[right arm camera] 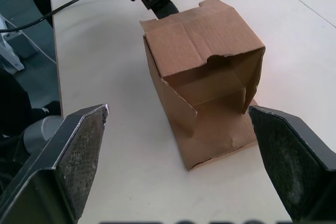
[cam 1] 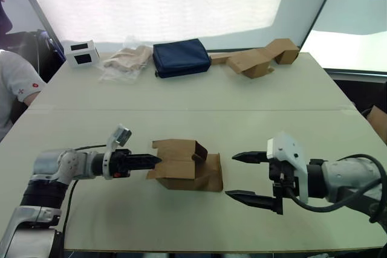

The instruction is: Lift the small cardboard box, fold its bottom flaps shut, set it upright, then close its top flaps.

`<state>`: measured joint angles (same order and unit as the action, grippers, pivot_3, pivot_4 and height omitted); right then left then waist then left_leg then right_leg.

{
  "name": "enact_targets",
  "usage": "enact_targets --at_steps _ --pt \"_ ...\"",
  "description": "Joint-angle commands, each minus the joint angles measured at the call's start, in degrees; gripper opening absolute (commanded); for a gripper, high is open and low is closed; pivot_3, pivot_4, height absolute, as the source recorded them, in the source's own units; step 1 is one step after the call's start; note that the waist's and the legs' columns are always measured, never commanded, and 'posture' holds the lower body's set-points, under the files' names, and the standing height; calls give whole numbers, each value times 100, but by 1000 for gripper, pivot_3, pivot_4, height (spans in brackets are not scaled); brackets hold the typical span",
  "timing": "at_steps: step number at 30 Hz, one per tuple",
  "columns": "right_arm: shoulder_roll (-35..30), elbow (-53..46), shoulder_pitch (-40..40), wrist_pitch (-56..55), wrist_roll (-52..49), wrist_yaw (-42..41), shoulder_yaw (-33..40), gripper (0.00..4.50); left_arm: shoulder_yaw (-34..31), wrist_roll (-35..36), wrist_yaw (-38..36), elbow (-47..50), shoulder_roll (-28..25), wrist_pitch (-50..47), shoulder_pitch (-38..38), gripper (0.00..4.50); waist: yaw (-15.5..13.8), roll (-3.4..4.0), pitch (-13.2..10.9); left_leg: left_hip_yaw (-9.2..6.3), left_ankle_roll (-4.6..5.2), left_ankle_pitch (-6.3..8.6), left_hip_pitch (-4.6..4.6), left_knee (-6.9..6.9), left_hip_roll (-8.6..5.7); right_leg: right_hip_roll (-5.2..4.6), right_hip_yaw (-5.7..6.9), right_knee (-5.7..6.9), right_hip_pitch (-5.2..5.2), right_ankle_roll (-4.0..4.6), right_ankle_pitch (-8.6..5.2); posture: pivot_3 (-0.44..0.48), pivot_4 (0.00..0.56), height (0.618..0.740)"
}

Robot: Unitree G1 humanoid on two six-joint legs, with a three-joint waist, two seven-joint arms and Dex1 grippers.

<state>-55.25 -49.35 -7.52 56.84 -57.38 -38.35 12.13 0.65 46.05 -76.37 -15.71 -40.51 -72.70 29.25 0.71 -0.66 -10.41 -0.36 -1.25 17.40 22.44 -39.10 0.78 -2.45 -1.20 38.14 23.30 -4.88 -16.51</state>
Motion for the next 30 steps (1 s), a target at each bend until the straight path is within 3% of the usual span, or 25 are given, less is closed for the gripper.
enact_targets --at_steps 1,6,14,22,25,30 --pt "-38 -197 6 -78 -146 141 68 4436 109 -58 -99 -231 200 164 247 4500 -7 0 0 0 0 0 0 0 -1 0 0 0 -1 0 0 0 150 740" --pt "-30 -258 104 -119 -122 267 14 4436 243 -135 -122 -408 483 282 375 4500 -8 0 0 0 0 0 2 0 -3 0 0 -1 -1 0 0 0 150 740" --pt "-12 -360 300 -156 -147 465 14 4436 -206 159 484 -456 1074 -255 704 4500 -2 -2 0 0 1 0 3 -2 -3 0 0 -1 -1 -1 0 0 150 740" --pt "-5 -345 544 -320 51 453 -59 4436 -267 176 619 -488 1136 -345 775 4500 -7 -2 0 -1 1 0 1 -2 -3 1 0 0 -1 -1 0 0 150 740" --pt "-14 -315 645 -414 157 410 -76 4500 -147 96 480 -610 1131 -207 767 3830 -9 -1 0 -1 1 0 2 -2 -3 1 0 -1 -1 -1 0 0 150 740" --pt "-25 -333 652 -441 149 440 -76 4500 -64 20 316 -761 1070 -90 777 1978 -5 -1 0 -1 1 0 1 -2 -4 2 -1 -1 -1 -1 0 0 150 740"
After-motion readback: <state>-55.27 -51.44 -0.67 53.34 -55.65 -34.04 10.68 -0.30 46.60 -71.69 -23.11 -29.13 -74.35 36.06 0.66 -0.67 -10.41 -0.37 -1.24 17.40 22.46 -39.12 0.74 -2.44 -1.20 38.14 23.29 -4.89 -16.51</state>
